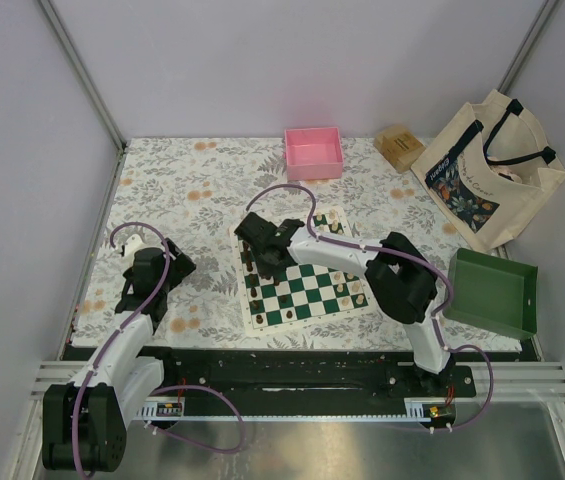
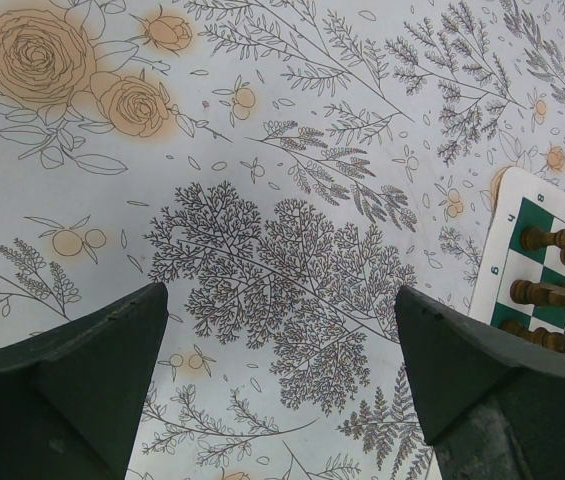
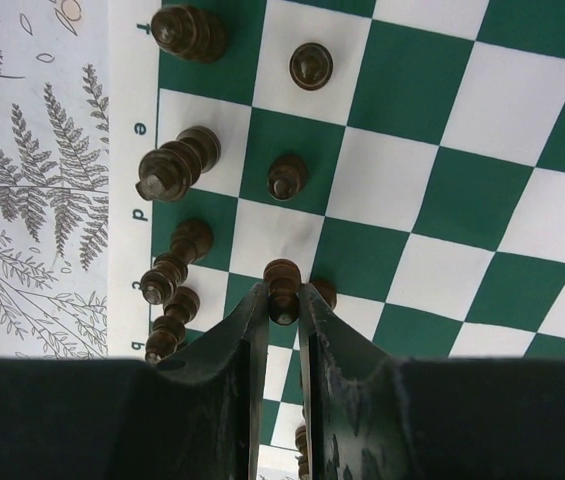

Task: Set up the chess pieces on the board

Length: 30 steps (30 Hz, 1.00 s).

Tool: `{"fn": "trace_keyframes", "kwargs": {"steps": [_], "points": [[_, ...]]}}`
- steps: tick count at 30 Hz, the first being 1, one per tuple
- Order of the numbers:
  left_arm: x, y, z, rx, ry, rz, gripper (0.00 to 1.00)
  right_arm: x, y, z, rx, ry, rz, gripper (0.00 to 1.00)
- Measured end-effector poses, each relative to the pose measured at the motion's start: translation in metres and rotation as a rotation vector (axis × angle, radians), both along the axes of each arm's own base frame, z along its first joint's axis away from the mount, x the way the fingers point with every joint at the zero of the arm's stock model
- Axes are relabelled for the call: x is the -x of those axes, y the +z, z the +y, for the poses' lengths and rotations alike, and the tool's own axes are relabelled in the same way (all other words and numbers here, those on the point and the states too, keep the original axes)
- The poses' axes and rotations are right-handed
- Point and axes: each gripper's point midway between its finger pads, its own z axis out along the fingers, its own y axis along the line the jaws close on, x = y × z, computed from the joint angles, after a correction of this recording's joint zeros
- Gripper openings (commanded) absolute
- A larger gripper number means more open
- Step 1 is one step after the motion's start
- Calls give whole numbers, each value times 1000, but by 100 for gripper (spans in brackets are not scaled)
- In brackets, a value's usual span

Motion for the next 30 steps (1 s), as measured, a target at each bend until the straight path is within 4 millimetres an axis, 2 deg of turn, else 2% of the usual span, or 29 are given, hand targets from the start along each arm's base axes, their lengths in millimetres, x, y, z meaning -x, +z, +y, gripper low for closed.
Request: {"fn": "trace_keyframes", "kwargs": {"steps": [20,30], "points": [[0,0,0,0,0,0,99,-4,-14,6,15,2,9,27],[0,0,0,0,0,0,99,-4,-18,6,21,5,12,36]]}}
